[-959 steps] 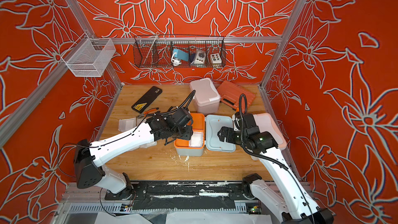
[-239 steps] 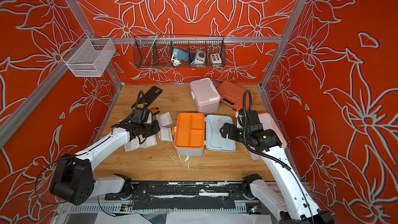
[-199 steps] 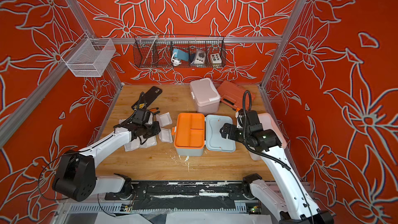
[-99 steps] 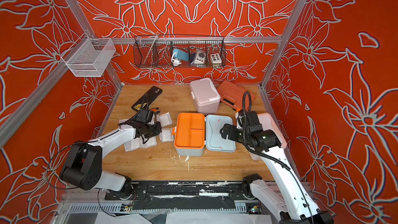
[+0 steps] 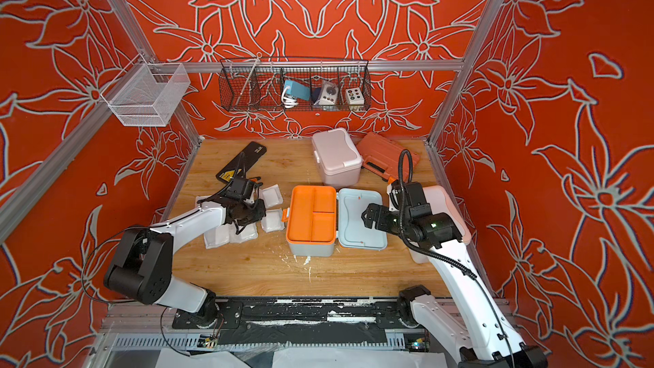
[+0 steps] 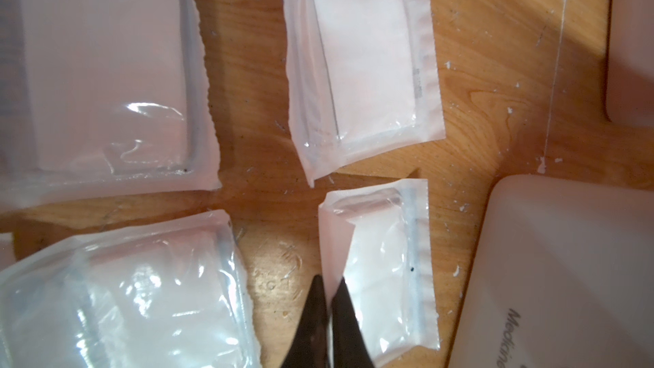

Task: Open first aid kits and take out gauze
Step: Place the gauze at the center of the board.

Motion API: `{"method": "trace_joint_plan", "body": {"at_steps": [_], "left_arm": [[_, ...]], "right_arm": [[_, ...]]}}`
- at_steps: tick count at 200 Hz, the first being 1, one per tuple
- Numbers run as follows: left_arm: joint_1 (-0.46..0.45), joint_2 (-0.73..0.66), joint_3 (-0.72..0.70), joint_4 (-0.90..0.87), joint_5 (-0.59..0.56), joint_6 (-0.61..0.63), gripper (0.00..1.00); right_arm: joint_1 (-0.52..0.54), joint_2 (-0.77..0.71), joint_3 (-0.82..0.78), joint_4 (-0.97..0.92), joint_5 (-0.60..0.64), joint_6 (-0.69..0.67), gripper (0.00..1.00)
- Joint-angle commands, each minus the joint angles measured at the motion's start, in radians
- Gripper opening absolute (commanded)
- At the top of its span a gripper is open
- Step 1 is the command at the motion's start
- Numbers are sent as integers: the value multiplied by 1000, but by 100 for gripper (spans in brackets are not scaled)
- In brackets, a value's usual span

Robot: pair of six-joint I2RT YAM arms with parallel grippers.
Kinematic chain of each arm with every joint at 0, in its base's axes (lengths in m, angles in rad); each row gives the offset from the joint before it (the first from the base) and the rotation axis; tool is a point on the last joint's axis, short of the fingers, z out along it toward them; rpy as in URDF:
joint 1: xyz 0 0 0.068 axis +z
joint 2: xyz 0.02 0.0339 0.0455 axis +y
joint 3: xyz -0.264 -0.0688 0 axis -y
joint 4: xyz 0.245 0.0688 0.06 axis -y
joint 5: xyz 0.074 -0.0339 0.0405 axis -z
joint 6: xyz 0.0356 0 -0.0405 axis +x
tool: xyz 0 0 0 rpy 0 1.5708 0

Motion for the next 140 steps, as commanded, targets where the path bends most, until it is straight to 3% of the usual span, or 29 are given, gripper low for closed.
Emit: {"method": "trace_joint_plan", "body": {"at_steps": [1,32,94,140], "left_arm": [[4,17,23,-25,-24,17,0],[4,19,23,-26,-22,16,0],[4,-10,37,-43,-9,25,31],[4,-136,71,-98,10,38,53]], "right_arm": [[-5,0,0,-22,12,-9,98],[-5,1,3,-22,9,-9,98],[-7,16,5,-11,-16,-14,98],[-7,12,-6,23,-66,-43,98]]}}
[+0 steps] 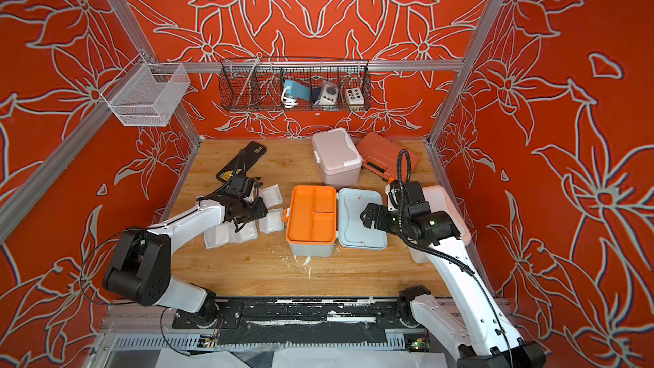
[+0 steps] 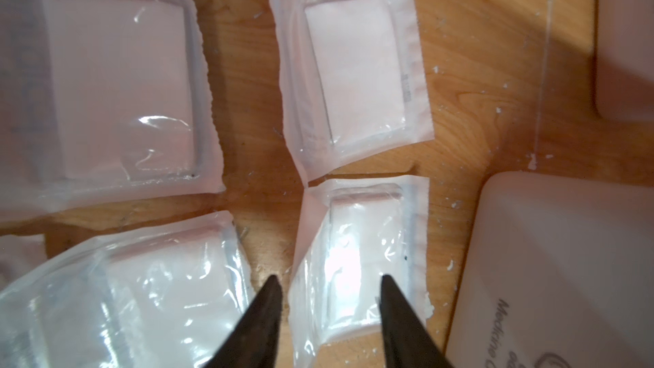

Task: Open first aid kits and take out gauze
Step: Place the gauze at the center of the board, then pick up the compartment layer from the first aid kit.

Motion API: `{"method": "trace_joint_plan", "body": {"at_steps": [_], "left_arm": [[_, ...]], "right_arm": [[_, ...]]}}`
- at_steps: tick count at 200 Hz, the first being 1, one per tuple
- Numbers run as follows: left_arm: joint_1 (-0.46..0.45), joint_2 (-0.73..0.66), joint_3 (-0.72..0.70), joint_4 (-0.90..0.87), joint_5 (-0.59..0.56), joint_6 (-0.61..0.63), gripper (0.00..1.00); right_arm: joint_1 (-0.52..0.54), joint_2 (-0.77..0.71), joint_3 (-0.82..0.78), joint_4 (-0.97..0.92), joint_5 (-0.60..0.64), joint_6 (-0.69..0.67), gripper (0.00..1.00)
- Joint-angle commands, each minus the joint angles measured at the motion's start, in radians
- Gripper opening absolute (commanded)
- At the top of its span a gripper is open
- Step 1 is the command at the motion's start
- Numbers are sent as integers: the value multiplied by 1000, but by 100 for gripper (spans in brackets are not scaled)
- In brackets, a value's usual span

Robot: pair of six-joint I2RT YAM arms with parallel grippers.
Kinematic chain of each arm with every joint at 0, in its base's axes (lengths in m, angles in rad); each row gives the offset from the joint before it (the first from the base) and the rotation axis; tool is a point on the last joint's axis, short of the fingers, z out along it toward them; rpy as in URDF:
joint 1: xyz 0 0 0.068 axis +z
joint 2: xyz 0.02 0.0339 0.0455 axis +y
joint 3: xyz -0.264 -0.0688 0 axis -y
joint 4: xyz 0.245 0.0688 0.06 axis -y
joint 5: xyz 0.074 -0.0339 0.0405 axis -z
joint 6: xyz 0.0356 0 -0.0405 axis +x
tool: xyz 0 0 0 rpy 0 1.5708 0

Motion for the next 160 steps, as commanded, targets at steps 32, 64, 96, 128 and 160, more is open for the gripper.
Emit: {"method": "trace_joint_plan", "body": {"at_steps": [32,64,96,128,160], "left_arm": [[-3,-206,85,-102,38,18,71],[-16,-315,160,-158,63,20,91],[-23,-419,198,-177,129,11,98],[-66,-519,176,-166,207,-10,98],[-124,-554,137,-147,218,-65,98]], "right_arm": [[-5,-15,-4,27,-49,-62,98],[-5,-21,-9,42,-102,-80,98],[-5,-43,-12,41,-107,-91,98],[-5,-67,-14,26,-69,-94,98],[-5,-64,-11,13,-26,-59,98]]}}
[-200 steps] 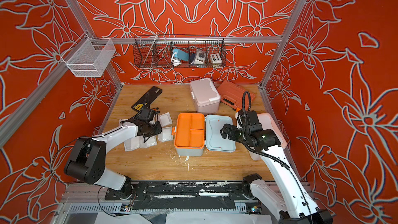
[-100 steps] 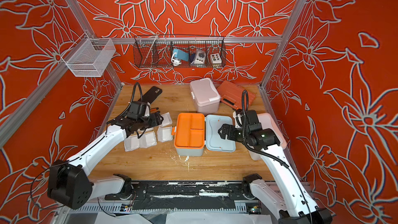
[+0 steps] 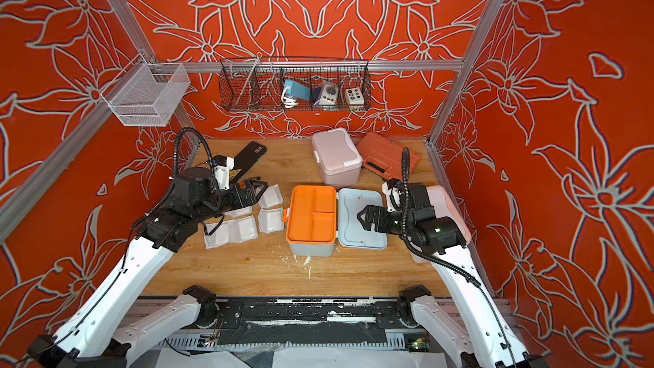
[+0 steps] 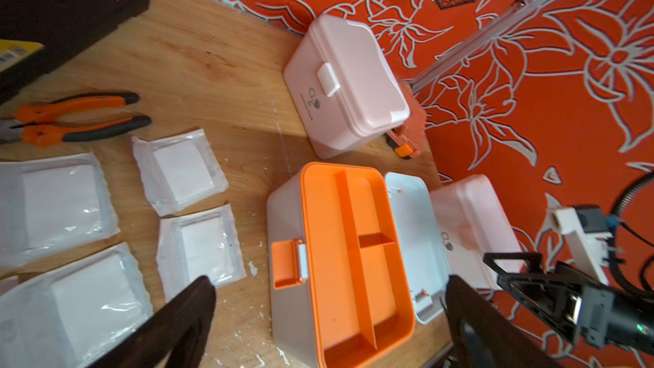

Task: Open first aid kits and take out gauze
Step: Pick up the compartment layer from the first aid kit.

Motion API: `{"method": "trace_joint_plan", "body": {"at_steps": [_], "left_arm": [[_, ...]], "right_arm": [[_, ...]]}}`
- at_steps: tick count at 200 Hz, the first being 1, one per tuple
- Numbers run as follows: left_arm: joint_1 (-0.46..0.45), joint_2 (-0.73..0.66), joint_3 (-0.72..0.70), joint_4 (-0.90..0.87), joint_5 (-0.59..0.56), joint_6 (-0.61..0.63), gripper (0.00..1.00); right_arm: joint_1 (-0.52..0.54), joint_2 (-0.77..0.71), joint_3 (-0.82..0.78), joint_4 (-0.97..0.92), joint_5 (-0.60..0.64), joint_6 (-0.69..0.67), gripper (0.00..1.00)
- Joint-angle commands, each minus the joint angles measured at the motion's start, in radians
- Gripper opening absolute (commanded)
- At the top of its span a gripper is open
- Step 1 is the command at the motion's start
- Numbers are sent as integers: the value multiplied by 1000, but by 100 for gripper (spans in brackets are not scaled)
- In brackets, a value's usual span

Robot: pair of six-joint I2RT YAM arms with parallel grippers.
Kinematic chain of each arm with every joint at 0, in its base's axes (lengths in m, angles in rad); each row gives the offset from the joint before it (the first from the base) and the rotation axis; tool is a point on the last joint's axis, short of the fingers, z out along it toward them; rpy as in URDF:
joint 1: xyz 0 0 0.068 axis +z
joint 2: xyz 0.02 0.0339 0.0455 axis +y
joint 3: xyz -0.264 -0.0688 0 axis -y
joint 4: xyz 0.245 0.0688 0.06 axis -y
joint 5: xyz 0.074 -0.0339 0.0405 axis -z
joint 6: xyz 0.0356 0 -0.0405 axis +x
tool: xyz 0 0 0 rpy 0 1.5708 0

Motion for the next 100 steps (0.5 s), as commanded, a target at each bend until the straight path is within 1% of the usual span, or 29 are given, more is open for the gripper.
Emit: {"method": "trace_joint_plan", "body": {"at_steps": [1,21,58,100], "left_arm": [[-31,-12,-25,-2,40,-37,98],[-42,-21,-47,5,19,-36,98],[-42,-75,-154,111,11,-75,98],[-42,-95,-265,248,1,-119,98]], "right_arm": [[-5,-2,-7,-14,44,15,98],[-5,6,-11,-4,38,25,98],[-4,-6,-31,32,28,60,98],[3,-15,-37,100,-67,108,98]]}}
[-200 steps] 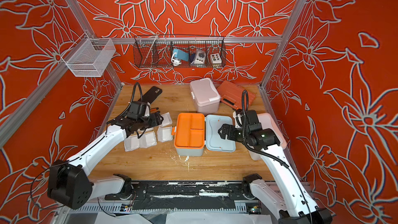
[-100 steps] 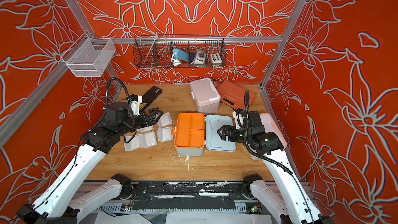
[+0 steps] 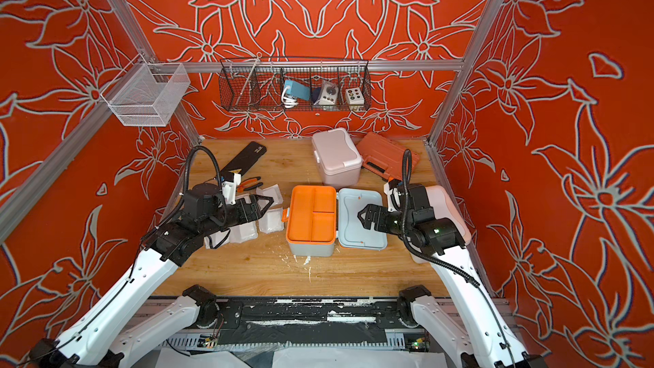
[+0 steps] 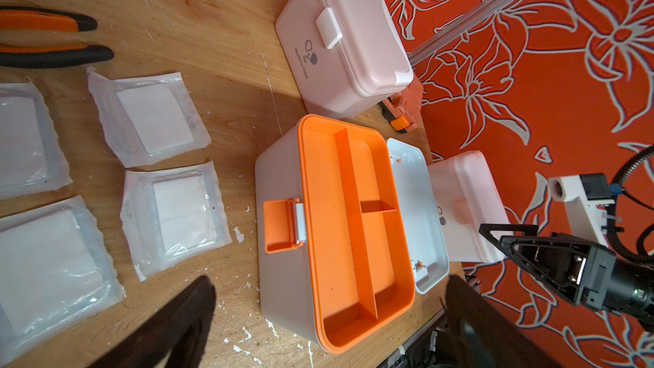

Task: Open first aid kits and take out gauze
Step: Pick up the compartment layer from the first aid kit.

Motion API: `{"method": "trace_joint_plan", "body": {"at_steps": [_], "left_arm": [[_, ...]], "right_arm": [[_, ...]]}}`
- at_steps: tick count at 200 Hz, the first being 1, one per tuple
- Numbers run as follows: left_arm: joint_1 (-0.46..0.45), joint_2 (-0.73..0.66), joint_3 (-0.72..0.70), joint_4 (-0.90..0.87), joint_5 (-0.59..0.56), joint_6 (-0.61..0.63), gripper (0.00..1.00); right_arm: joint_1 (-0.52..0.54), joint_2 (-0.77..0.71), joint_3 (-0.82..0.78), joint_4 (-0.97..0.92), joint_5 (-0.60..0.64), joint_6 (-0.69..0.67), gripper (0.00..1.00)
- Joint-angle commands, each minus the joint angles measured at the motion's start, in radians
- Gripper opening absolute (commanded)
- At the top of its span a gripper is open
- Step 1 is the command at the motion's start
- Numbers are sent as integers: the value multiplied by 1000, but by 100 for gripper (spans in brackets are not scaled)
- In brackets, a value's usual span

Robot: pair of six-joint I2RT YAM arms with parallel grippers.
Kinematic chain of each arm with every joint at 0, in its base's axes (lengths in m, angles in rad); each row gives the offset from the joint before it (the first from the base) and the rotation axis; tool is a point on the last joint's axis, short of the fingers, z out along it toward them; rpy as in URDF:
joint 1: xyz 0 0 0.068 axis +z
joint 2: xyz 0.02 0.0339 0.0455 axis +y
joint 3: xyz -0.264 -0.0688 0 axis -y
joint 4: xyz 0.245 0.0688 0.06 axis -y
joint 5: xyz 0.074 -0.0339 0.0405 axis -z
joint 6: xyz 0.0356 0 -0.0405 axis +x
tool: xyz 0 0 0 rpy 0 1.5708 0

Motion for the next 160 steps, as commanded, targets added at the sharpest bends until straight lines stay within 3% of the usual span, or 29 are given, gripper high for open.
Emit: {"method": "trace_joint_plan", "body": {"at_steps": [1,23,96,160], "left_arm": [[-4,-18,-50,124,-13,-34,98],[-4,-8,-60,105,-58,-11,98],[-4,-6,-137,142,-59,5,98],[3,65,-166,136,20,29,98]], "right_arm": [[5,-5,-12,59,-62,47,98],[64,38,10,65,-55,51,98],[440,314,214,-24,253,52,98],[641,586,393,-51,382,133,75]]}}
